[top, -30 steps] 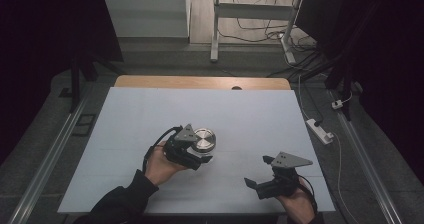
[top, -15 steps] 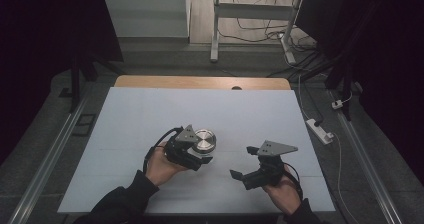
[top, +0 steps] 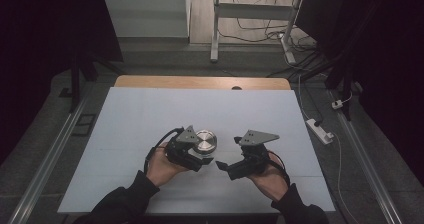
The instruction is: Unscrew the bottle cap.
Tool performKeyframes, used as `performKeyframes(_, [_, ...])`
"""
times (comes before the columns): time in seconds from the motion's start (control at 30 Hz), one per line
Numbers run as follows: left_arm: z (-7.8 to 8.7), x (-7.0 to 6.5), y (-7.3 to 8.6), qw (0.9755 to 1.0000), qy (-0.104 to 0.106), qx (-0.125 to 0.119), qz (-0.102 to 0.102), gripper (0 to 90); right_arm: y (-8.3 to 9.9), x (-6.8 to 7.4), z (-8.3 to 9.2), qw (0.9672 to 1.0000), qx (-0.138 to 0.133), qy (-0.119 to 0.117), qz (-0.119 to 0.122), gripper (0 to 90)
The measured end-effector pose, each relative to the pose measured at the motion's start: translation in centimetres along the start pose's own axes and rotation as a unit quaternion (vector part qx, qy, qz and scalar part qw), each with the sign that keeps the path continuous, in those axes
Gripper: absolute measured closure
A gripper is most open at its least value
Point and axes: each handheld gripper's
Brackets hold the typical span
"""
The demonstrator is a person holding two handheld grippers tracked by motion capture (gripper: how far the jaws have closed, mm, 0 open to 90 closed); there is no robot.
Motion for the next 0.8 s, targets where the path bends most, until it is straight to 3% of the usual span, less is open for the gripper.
performKeyframes(0.1, [-0.1, 0.0, 0.0, 1.0, -0.001, 0.001, -0.001, 16.0, -0.8, 0.0, -0.5, 0.9999, -0.006, -0.004, -0.009, 0.0])
performKeyframes(0.47, [-0.2, -0.2, 0.1, 1.0, -0.002, 0.003, 0.005, 16.0, -3.1, 0.9, -3.7, 0.9999, 0.0, -0.016, -0.001, 0.0])
performKeyframes(0.7, [-0.3, -0.2, 0.0, 1.0, -0.002, 0.003, 0.006, 16.0, -3.6, 1.1, -5.0, 0.9999, -0.002, -0.012, 0.008, 10.1])
performKeyframes(0.8, [-0.2, -0.2, 0.0, 1.0, -0.001, 0.002, 0.008, 16.0, -3.7, 1.1, -5.1, 0.9997, -0.011, -0.02, 0.008, 19.2])
Point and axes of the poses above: each handheld gripper's, and its own axes: z roughly backward along the jaws, y roughly out of its underside, x roughly to its left, and after that the axes turned 5 degrees about -x, right-handed
